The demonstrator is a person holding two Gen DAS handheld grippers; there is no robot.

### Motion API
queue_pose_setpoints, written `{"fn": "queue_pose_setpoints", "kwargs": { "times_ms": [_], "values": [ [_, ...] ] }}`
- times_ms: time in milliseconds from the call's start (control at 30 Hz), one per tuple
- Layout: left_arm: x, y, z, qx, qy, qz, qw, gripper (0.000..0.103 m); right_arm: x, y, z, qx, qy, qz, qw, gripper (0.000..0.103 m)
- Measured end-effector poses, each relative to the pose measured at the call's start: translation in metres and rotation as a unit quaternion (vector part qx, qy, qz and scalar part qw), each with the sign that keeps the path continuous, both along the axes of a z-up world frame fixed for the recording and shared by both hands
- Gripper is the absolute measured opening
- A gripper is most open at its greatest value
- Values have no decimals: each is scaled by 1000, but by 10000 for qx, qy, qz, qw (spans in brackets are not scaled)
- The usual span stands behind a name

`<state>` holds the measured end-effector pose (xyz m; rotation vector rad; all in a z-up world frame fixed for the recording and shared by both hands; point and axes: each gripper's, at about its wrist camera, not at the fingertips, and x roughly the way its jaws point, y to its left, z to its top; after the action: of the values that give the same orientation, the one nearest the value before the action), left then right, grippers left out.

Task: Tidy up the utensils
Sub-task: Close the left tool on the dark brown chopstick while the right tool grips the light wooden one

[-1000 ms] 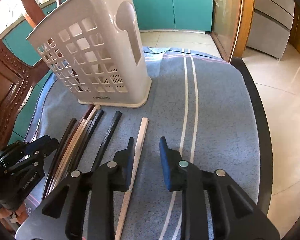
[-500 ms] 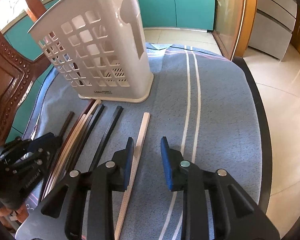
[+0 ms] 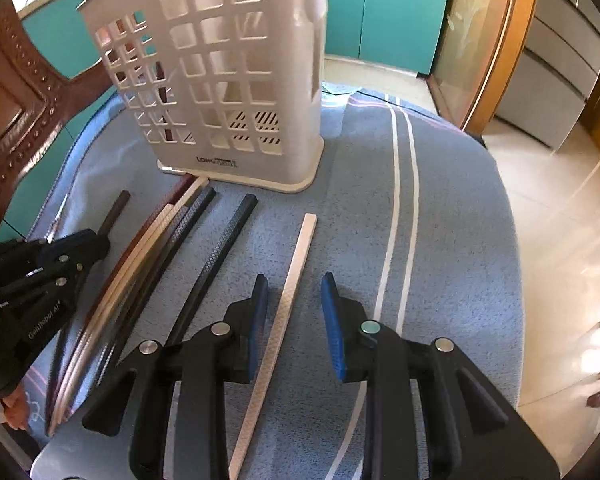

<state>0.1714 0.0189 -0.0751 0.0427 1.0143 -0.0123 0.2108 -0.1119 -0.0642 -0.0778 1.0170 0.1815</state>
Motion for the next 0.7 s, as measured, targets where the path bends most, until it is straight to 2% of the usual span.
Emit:
{"fn": "queue_pose_setpoints", "kwargs": {
  "times_ms": [67,133,700],
  "values": [
    [-3,-3,2,8,-4,10,10000,14,-1,0,0,40,-3,26,10000,14],
    [-5,-3,4,-15,-8,13,10000,13,-2,-1,1,44,-5,42,10000,12],
    [-7,-9,4,132,-45,-68,9999,12,-9,14,1,-185,-88,74,9998,12]
  ]
}}
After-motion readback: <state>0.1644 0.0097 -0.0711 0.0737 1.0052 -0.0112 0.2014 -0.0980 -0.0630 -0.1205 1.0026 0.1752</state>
